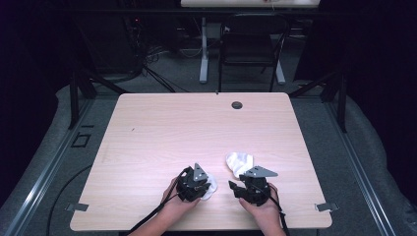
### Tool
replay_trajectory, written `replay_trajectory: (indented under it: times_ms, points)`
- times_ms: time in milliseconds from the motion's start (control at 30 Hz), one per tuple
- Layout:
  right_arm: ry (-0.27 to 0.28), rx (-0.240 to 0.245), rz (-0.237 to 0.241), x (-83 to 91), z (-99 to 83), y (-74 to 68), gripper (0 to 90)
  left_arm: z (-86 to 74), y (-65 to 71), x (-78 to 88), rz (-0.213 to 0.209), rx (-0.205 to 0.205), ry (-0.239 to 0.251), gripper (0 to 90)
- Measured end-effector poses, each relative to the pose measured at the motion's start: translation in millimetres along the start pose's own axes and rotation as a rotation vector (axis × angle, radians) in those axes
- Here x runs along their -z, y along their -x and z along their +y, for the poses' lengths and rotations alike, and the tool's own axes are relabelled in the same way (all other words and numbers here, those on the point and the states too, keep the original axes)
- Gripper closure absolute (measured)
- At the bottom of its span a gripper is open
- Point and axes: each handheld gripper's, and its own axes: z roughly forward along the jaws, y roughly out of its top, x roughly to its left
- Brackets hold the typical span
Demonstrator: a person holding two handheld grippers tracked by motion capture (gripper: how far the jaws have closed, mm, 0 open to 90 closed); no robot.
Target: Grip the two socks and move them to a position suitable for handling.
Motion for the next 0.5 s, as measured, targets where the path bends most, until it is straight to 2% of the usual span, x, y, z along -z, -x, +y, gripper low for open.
replay_trajectory:
  times_ms: [100,367,433,500]
  points:
    - [-0.001,0.001,0.002,-0.4,-0.1,-0.3,49.9,0.6,-0.7,1.8,-0.004,0.003,0.001,82.0]
    - [-0.005,0.008,0.018,-1.4,0.0,-1.2,53.6,2.2,-4.4,10.7,-0.011,0.03,0.045,85.1]
    - [-0.002,0.015,0.023,-2.3,0.2,-2.4,55.6,3.0,-6.5,13.9,-0.027,0.047,0.053,85.3]
    - [-0.011,0.016,0.041,-3.3,0.4,-4.9,61.7,3.2,-8.2,16.8,-0.027,0.061,0.067,85.8]
